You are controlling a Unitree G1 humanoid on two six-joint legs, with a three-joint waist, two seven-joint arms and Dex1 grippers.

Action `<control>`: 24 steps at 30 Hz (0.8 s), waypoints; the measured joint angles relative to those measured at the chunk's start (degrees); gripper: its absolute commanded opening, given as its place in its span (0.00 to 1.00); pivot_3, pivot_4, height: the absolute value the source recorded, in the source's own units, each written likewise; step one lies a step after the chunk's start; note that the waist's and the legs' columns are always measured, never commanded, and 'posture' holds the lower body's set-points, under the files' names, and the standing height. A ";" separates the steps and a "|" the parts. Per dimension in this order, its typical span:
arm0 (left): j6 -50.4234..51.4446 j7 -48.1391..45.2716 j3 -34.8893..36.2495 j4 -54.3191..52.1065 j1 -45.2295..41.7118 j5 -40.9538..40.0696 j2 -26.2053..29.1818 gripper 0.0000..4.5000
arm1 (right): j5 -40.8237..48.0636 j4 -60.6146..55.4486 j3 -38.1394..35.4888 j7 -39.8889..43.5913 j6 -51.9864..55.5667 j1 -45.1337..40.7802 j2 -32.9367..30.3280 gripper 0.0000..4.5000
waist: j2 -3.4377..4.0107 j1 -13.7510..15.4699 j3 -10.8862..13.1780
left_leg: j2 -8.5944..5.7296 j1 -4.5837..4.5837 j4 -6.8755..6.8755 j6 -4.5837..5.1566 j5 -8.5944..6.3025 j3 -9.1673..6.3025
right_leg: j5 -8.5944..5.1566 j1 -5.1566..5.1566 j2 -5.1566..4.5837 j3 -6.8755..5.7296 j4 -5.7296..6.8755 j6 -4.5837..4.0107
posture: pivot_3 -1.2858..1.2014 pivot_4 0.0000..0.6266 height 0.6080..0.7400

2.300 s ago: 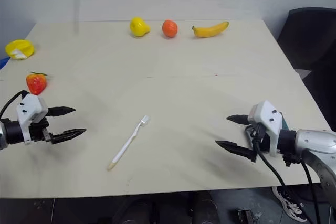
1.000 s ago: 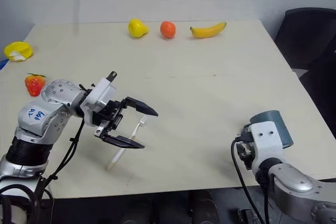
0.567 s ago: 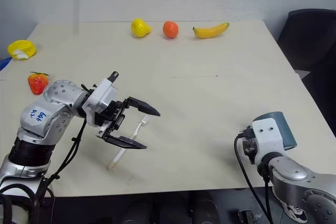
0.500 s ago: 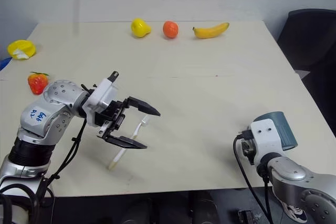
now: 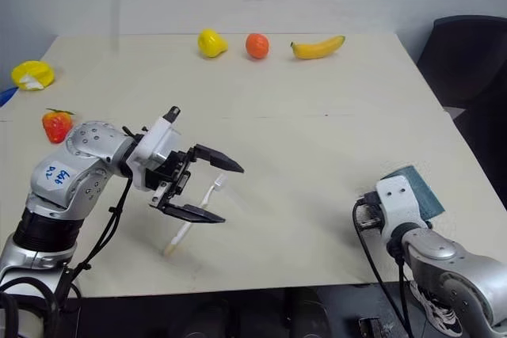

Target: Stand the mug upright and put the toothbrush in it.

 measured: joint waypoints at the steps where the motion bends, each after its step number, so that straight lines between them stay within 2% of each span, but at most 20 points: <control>1: 0.00 0.07 0.02 0.00 0.07 0.00 0.11 1.00 | -0.87 0.17 -0.14 0.71 0.17 0.04 0.23 0.01 | -0.02 0.02 -0.01 | 0.00 -0.01 0.00 0.00 0.00 -0.02 | 0.00 0.00 0.00 -0.01 0.00 0.00 | 0.52 0.24 1.00; 6: 0.28 1.58 1.22 -0.24 1.71 0.09 1.75 1.00 | -4.00 1.87 -0.02 5.12 -1.15 -3.26 2.71 0.01 | -0.03 -0.37 -0.01 | -0.01 0.00 0.01 0.03 -0.01 -0.02 | 0.01 0.00 0.01 0.03 -0.01 0.01 | 0.52 0.24 1.00; 11: 1.63 6.40 7.13 -0.19 6.39 0.69 5.70 1.00 | -6.15 6.61 4.63 12.84 -11.01 -18.12 13.18 0.01 | 0.14 -2.08 0.09 | -0.04 0.09 -0.12 -0.01 0.01 -0.26 | -0.03 -0.10 0.14 0.10 0.09 -0.08 | 0.52 0.24 1.00; 13: 2.40 8.43 9.78 -0.37 8.54 1.03 7.39 1.00 | -7.29 8.72 7.46 16.52 -15.07 -23.47 16.28 0.01 | 0.24 -1.90 0.14 | -0.05 0.10 -0.17 -0.07 0.04 -0.39 | -0.08 -0.29 0.14 0.00 0.12 -0.15 | 0.52 0.24 1.00; 16: 5.40 12.05 16.52 -0.76 15.70 1.44 11.80 1.00 | -10.74 17.16 14.29 25.04 -24.18 -32.91 25.97 0.01 | 0.20 -2.75 0.13 | -0.10 -0.25 -0.15 -0.13 0.08 -0.28 | -0.09 -1.00 0.06 0.05 0.37 -0.18 | 0.52 0.24 1.00; 20: 8.11 14.20 23.97 -2.82 21.88 1.44 16.23 1.00 | -15.27 26.85 22.91 37.06 -36.57 -35.54 34.57 0.01 | 0.21 -2.73 0.14 | -0.16 -0.43 -0.14 -0.13 0.07 -0.26 | -0.16 -0.98 -0.07 -0.24 0.37 -0.28 | 0.52 0.24 1.00; 24: 11.06 15.73 27.48 -6.49 24.49 0.29 17.90 1.00 | -16.75 33.47 25.98 44.28 -43.30 -34.21 39.87 0.01 | 0.21 -2.55 0.14 | -0.15 -0.55 -0.02 -0.02 0.02 -0.29 | -0.14 -0.97 -0.25 -0.24 0.34 -0.26 | 0.52 0.24 1.00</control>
